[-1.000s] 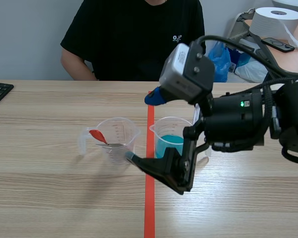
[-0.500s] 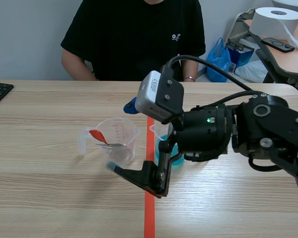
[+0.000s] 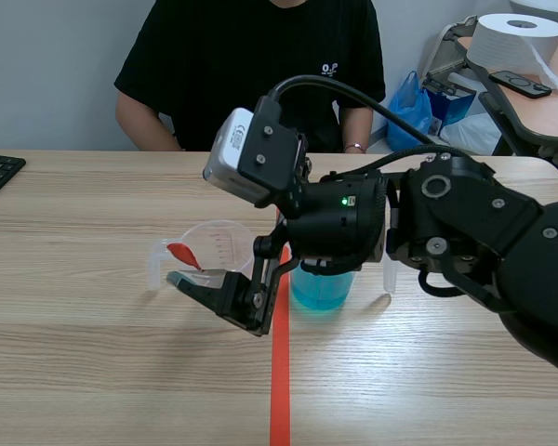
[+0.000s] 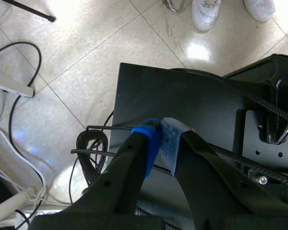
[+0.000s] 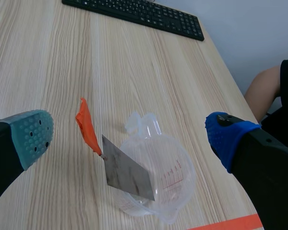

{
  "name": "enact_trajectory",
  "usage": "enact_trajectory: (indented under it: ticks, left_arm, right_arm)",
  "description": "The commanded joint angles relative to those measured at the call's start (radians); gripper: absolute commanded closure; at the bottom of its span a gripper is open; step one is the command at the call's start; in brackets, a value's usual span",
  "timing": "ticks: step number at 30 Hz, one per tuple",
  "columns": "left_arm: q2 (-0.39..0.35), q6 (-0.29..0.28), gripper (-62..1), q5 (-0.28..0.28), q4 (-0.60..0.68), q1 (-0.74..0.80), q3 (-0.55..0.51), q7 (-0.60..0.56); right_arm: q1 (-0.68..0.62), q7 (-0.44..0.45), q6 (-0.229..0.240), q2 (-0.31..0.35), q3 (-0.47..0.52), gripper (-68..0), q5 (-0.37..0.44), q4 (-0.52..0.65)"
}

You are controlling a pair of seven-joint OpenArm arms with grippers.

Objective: Do the redox reaction experiment.
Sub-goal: 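Lift the metal plate out of the left beaker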

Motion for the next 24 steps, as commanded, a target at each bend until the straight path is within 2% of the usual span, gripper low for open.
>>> enact_trajectory:
  ticks: [1, 12, 19, 24]
  left_arm:
    - [-0.001, -0.003, -2.7, 0.0, 0.006, 0.008, -0.003, -0.01]
    - [-0.001, -0.003, -2.7, 0.0, 0.006, 0.008, -0.003, -0.01]
    - [-0.001, -0.003, -2.7, 0.0, 0.006, 0.008, -0.003, -0.01]
    - [-0.001, -0.003, -2.7, 0.0, 0.006, 0.008, -0.003, -0.01]
  right_arm:
    - [0.018, 0.01, -0.001, -0.012, -0.001, -62.8, -0.002, -0.006]
    - [0.018, -0.01, -0.001, -0.032, -0.001, -38.2, -0.003, -0.014]
    - [0.017, -0.01, -0.001, -0.032, -0.001, -18.5, -0.003, -0.014]
    - [0.017, -0.009, -0.001, -0.032, -0.001, -7.7, -0.003, -0.014]
